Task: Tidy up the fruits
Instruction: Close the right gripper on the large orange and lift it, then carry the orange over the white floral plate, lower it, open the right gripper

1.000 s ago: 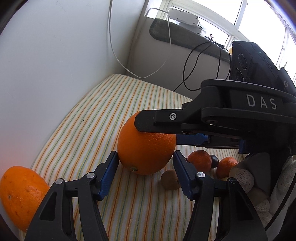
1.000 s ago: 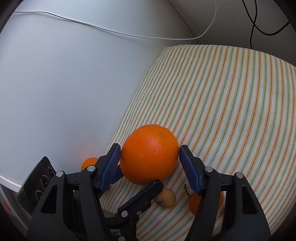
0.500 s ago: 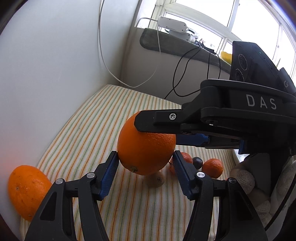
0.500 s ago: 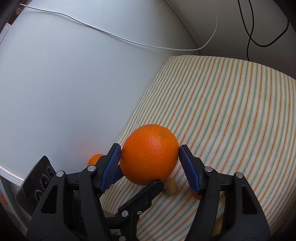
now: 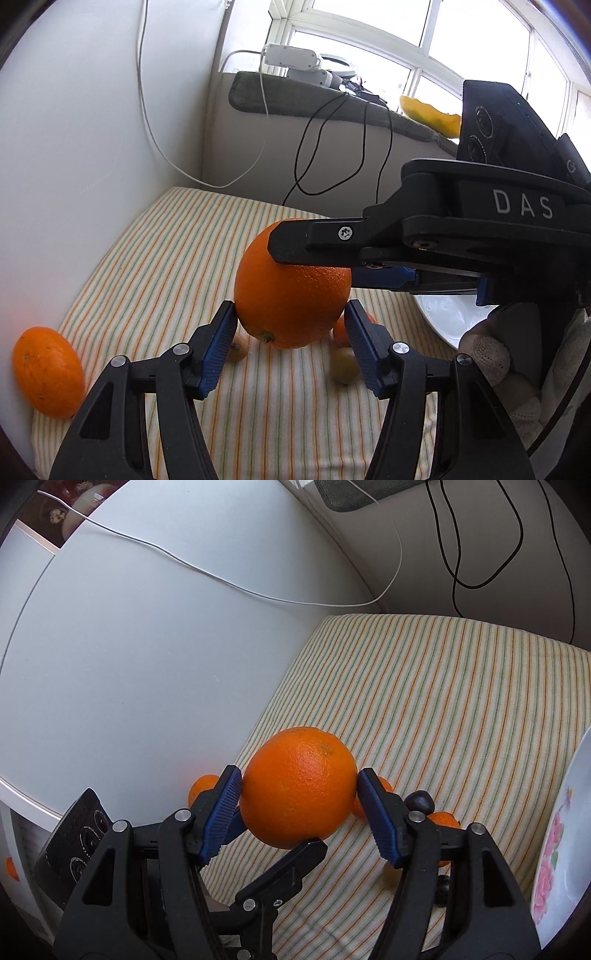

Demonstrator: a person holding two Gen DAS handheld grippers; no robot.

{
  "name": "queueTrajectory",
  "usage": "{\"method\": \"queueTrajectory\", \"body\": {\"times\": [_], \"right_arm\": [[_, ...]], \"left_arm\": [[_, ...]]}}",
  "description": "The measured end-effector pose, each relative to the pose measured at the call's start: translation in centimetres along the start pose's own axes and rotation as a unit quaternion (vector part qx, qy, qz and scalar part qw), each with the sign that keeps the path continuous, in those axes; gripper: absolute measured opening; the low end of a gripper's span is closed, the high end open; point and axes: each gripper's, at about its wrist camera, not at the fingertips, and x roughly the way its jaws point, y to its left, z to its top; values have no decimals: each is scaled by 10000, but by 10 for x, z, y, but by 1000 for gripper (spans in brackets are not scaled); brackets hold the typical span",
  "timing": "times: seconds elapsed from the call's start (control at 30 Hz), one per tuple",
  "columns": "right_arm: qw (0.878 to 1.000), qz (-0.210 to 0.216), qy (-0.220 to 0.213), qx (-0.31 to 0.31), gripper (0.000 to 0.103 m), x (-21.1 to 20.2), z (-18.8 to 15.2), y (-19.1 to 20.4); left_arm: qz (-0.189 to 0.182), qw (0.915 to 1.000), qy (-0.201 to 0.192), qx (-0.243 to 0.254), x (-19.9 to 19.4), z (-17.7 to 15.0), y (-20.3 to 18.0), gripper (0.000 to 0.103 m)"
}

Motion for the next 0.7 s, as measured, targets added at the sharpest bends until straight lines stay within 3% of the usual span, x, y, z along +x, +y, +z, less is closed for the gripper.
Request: {"method": "queueTrajectory", "body": {"times": [0.7], "right_arm": [[9964,-407,-572,474,68,-118,-43,-69]], "left_arm": [[-612,9955,316,650,34,2,-112,60]]}}
